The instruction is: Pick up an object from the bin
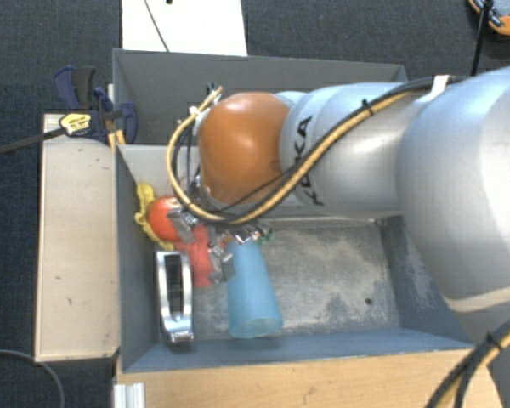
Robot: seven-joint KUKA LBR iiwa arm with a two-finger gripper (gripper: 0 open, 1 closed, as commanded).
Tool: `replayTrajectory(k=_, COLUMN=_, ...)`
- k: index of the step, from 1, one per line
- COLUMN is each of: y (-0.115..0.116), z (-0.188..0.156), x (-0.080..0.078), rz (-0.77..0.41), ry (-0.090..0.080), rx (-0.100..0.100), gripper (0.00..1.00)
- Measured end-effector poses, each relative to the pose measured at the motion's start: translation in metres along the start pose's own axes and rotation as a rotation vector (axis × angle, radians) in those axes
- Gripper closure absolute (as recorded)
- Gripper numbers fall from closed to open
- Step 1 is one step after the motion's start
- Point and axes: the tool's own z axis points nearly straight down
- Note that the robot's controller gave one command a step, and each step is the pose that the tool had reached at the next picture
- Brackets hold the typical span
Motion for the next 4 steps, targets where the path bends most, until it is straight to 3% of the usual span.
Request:
replayTrajectory(k=1, y=0.001, z=0.007, x=-0.013, rz=-0.281, ry=-0.010, rx=0.013, gripper=0.00)
replayTrajectory(k=2, y=0.005, z=0.026, x=-0.021, rz=-0.349, ry=-0.027, rx=-0.005, gripper=1.00)
replayTrajectory(k=4, y=0.005, z=0.023, x=-0.020, rz=-0.348, ry=-0.026, rx=-0.005, gripper=1.00)
